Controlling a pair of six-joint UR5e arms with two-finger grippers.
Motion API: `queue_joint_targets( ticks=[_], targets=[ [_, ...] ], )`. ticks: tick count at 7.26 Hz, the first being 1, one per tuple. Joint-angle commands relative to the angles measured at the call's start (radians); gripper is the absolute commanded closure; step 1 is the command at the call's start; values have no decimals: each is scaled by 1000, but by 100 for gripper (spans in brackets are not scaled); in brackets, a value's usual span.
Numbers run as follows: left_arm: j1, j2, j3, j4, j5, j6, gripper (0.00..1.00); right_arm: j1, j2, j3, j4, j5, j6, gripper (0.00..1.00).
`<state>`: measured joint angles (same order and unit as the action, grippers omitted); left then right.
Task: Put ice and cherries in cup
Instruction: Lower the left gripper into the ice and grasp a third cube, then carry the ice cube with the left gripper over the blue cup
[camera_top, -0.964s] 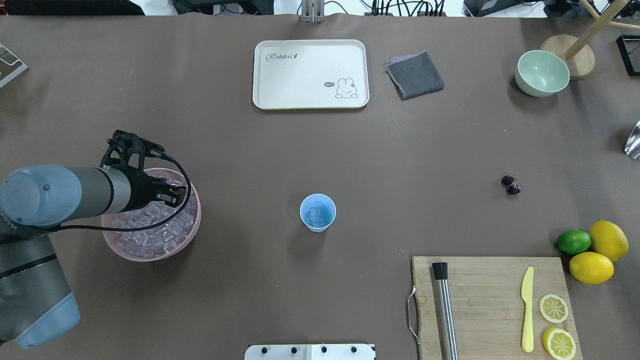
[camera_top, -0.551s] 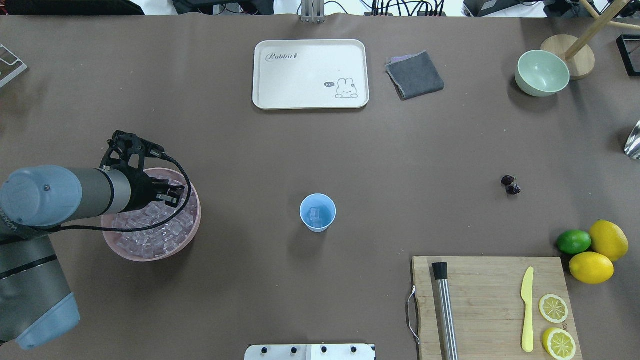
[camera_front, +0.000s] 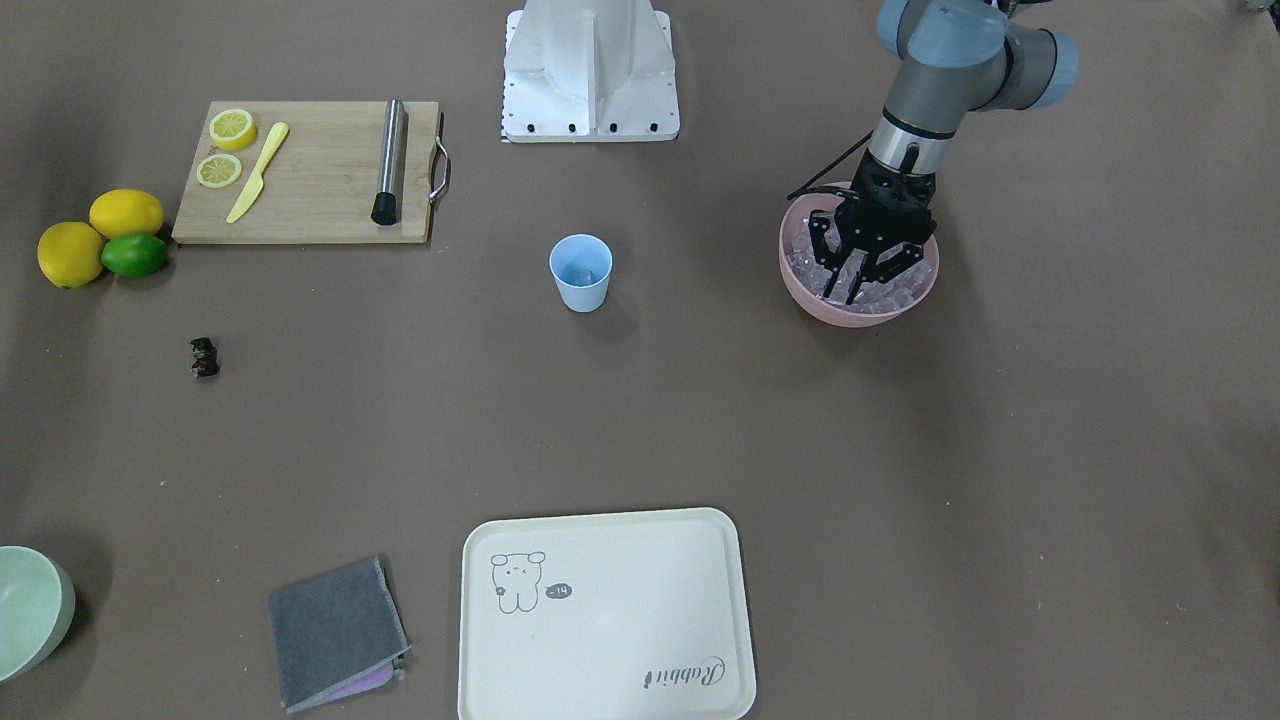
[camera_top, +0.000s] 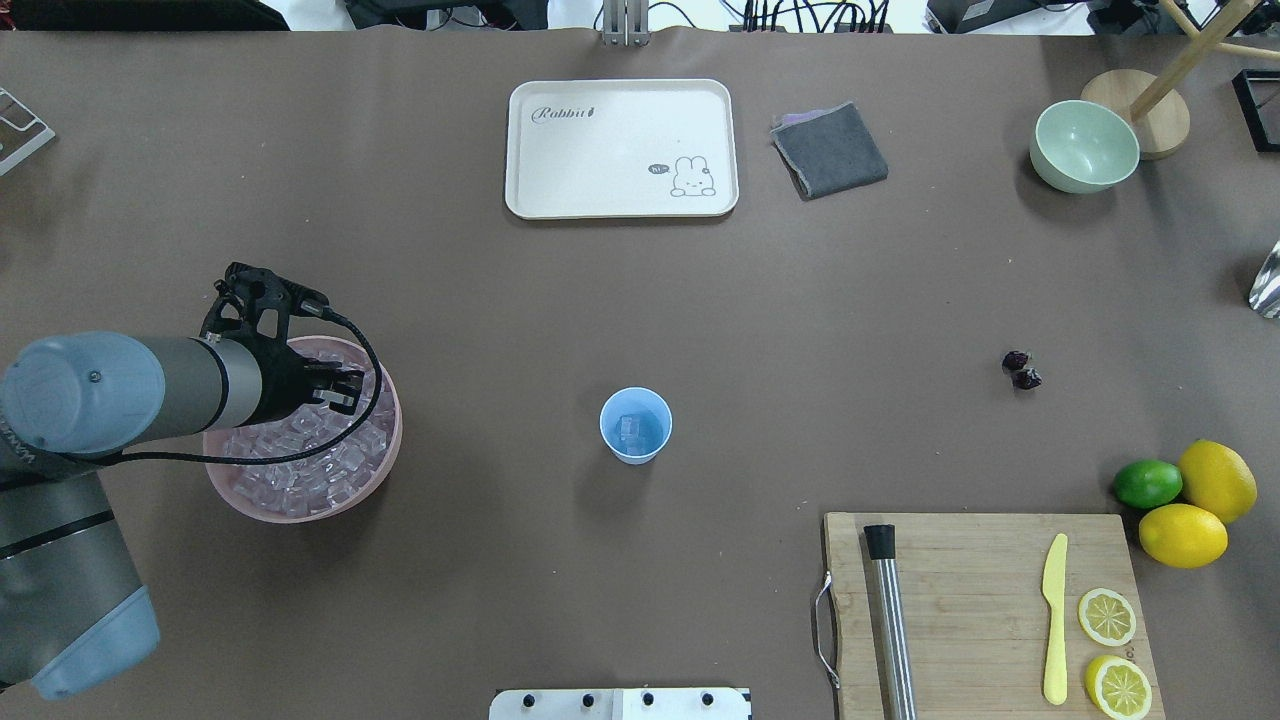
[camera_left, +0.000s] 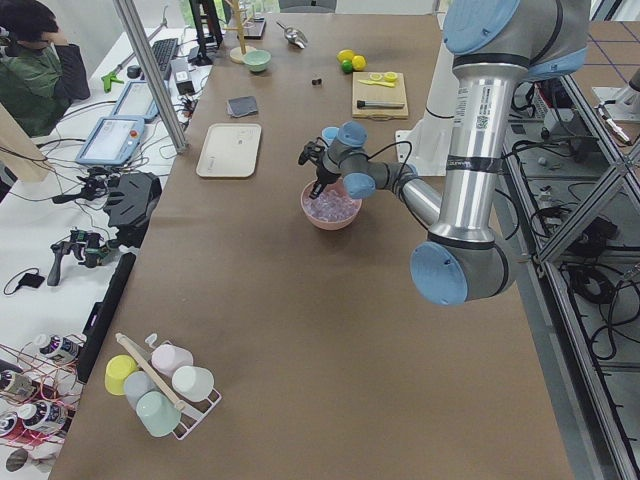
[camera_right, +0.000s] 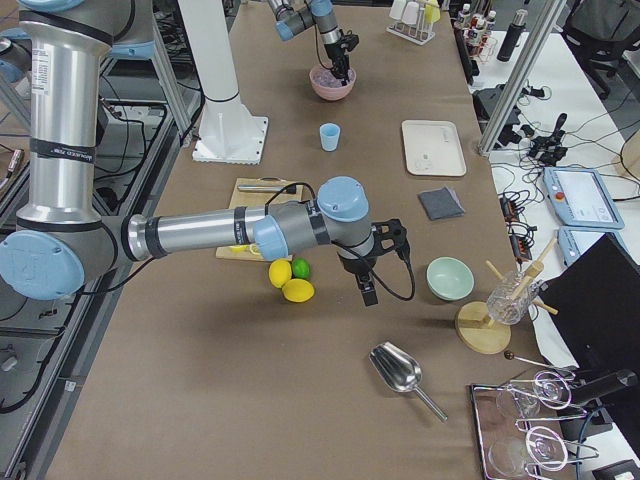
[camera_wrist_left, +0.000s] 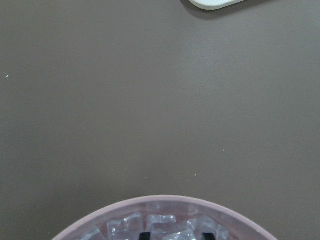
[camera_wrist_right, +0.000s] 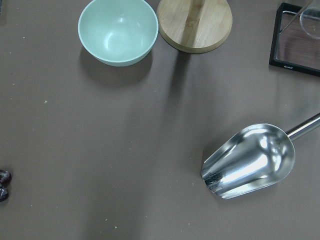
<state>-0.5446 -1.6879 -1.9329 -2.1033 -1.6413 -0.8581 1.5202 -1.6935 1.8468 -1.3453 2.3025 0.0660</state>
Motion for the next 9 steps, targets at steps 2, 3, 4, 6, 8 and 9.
queue_joint_targets(
  ticks=[2, 3, 4, 6, 8, 9],
  targets=[
    [-11, 2, -18, 3, -56, 1, 100, 0, 0, 0, 0, 0, 0, 0],
    [-14, 11, -41, 5, -73, 1, 100, 0, 0, 0, 0, 0, 2, 0],
    [-37, 16, -66, 5, -119, 1, 100, 0, 0, 0, 0, 0, 2, 0],
    [-89, -18, -72, -3, -219, -47, 100, 0, 0, 0, 0, 0, 2, 0],
    [-68, -178, -11, 2, -210, -263, 100, 0, 0, 2, 0, 0, 2, 0],
    [-33, -244, 18, 2, -209, -326, 100, 0, 0, 3, 0, 0, 2, 0]
  ],
)
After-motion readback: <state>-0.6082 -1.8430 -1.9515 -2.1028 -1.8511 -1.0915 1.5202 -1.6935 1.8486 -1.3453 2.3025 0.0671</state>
